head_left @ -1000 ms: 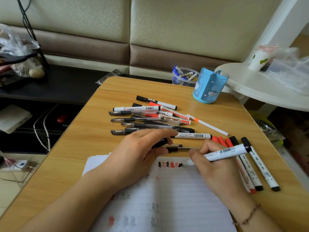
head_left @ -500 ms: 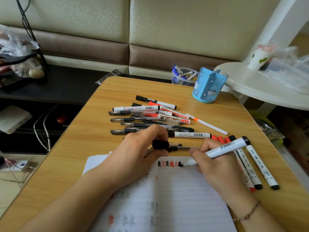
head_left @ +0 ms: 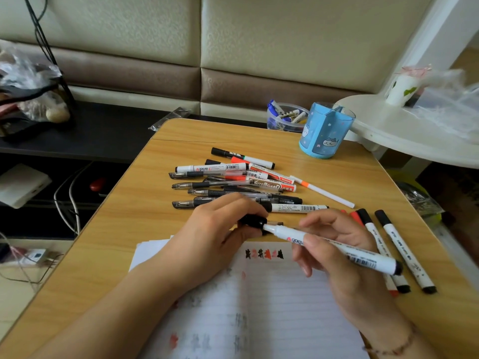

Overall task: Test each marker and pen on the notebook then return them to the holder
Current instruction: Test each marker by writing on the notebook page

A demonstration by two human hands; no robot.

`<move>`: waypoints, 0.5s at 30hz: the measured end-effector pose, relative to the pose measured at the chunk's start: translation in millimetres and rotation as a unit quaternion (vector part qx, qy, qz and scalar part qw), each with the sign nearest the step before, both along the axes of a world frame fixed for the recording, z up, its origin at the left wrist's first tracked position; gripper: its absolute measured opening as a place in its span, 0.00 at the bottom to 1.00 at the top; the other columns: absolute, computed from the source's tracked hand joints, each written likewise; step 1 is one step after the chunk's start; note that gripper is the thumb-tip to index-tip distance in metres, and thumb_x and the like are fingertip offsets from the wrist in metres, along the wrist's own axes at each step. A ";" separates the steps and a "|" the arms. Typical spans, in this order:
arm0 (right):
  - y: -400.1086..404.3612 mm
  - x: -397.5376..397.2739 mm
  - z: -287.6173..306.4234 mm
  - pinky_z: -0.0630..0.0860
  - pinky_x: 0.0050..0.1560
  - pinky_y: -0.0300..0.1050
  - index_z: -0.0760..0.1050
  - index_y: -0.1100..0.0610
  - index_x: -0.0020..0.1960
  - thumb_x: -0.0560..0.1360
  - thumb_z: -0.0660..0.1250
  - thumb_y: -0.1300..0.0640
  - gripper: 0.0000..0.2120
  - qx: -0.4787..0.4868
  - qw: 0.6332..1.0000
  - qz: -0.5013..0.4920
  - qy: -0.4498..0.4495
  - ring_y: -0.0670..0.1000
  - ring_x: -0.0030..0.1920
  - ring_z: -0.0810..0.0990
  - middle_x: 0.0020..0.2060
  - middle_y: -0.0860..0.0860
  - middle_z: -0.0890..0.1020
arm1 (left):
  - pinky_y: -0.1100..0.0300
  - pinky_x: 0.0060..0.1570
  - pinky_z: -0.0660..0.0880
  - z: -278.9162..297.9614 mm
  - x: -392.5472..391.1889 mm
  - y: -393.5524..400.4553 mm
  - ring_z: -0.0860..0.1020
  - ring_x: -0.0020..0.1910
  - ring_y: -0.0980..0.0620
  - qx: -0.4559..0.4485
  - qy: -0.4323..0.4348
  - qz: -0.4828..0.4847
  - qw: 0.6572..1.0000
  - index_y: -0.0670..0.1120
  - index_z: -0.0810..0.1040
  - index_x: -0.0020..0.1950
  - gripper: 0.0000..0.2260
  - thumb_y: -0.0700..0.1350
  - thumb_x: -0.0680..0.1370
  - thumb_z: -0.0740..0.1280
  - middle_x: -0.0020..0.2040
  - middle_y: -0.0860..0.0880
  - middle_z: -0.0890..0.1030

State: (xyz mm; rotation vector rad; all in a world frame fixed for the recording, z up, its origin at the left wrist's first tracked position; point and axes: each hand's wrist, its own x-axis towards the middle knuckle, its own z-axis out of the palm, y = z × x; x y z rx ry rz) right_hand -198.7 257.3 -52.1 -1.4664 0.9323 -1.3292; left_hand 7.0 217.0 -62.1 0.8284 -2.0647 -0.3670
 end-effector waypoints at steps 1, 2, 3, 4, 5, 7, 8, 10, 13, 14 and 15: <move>0.3 0.6 0.1 0.74 0.28 0.44 0.80 0.53 0.45 0.67 0.70 0.53 0.08 0.007 1.000 0.003 0.006 0.55 0.27 0.75 0.32 0.59 0.83 | 0.74 0.48 0.68 0.6 -0.2 0.3 0.74 0.47 0.66 -0.004 -0.004 -0.011 1.000 0.43 0.80 0.55 0.08 0.43 0.77 0.70 0.49 0.54 0.79; 0.4 1.1 0.0 0.75 0.28 0.45 0.80 0.53 0.45 0.67 0.70 0.53 0.08 0.011 1.000 0.006 0.010 0.55 0.27 0.75 0.32 0.60 0.83 | 0.73 0.48 0.69 1.1 -0.2 0.7 0.74 0.47 0.65 -0.007 -0.008 -0.022 1.000 0.43 0.80 0.56 0.09 0.44 0.77 0.69 0.49 0.53 0.80; 0.7 1.9 0.9 0.75 0.29 0.44 0.80 0.53 0.45 0.67 0.71 0.53 0.08 0.013 1.000 0.009 0.011 0.55 0.27 0.76 0.33 0.60 0.83 | 0.72 0.49 0.69 2.0 -0.2 0.8 0.75 0.47 0.64 -0.009 -0.012 -0.032 0.999 0.42 0.80 0.56 0.09 0.44 0.78 0.68 0.50 0.52 0.80; 0.9 2.4 1.3 0.75 0.29 0.44 0.81 0.54 0.44 0.67 0.73 0.52 0.08 0.015 1.000 0.014 0.010 0.55 0.28 0.76 0.34 0.61 0.84 | 0.71 0.49 0.70 2.6 0.2 1.0 0.76 0.48 0.62 -0.010 -0.014 -0.040 0.999 0.42 0.81 0.56 0.10 0.44 0.78 0.67 0.50 0.51 0.81; 1.2 2.8 1.9 0.76 0.29 0.44 0.81 0.54 0.44 0.67 0.75 0.51 0.10 0.017 1.000 0.020 0.006 0.55 0.28 0.77 0.34 0.61 0.84 | 0.70 0.50 0.71 3.1 0.7 1.3 0.77 0.48 0.60 -0.011 -0.014 -0.046 0.999 0.41 0.81 0.57 0.10 0.43 0.78 0.67 0.50 0.50 0.81; 1.6 2.3 3.2 0.76 0.30 0.44 0.82 0.55 0.45 0.66 0.76 0.46 0.15 0.024 0.999 0.027 0.000 0.55 0.27 0.78 0.36 0.61 0.85 | 0.66 0.49 0.74 3.9 1.0 2.6 0.79 0.49 0.57 -0.007 -0.017 -0.053 0.998 0.41 0.80 0.58 0.11 0.44 0.79 0.66 0.50 0.50 0.81; 1.7 2.1 4.0 0.76 0.30 0.43 0.82 0.55 0.45 0.66 0.76 0.44 0.16 0.028 0.999 0.028 -0.002 0.55 0.27 0.77 0.36 0.61 0.85 | 0.65 0.48 0.74 4.3 0.6 3.6 0.79 0.48 0.56 -0.003 -0.022 -0.054 0.998 0.42 0.80 0.58 0.11 0.44 0.79 0.64 0.50 0.51 0.80; 1.8 1.3 5.4 0.76 0.30 0.43 0.82 0.55 0.45 0.66 0.76 0.43 0.16 0.030 0.999 0.031 -0.001 0.54 0.26 0.77 0.36 0.61 0.85 | 0.63 0.46 0.74 5.1 -0.9 5.4 0.77 0.47 0.56 0.009 -0.032 -0.057 0.998 0.43 0.78 0.58 0.11 0.45 0.80 0.62 0.49 0.52 0.78; 2.4 0.9 7.3 0.77 0.30 0.43 0.82 0.54 0.45 0.67 0.75 0.43 0.15 0.027 0.999 0.037 0.001 0.54 0.25 0.77 0.36 0.60 0.85 | 0.64 0.44 0.72 7.0 -1.5 8.0 0.75 0.45 0.58 0.026 -0.036 -0.065 0.997 0.44 0.77 0.58 0.11 0.46 0.81 0.59 0.48 0.53 0.77; 2.7 0.7 7.9 0.77 0.30 0.43 0.82 0.54 0.45 0.67 0.75 0.43 0.15 0.028 0.999 0.040 -0.001 0.54 0.25 0.77 0.36 0.60 0.85 | 0.64 0.44 0.72 7.9 -1.5 8.6 0.75 0.44 0.58 0.031 -0.038 -0.065 0.997 0.44 0.77 0.58 0.11 0.47 0.81 0.58 0.48 0.53 0.76; 2.7 0.6 8.7 0.77 0.30 0.43 0.82 0.54 0.45 0.67 0.75 0.44 0.15 0.030 0.999 0.044 -0.001 0.54 0.25 0.77 0.36 0.60 0.85 | 0.64 0.43 0.72 8.4 -1.4 9.2 0.75 0.44 0.58 0.035 -0.041 -0.064 0.996 0.44 0.76 0.58 0.12 0.47 0.82 0.58 0.48 0.54 0.76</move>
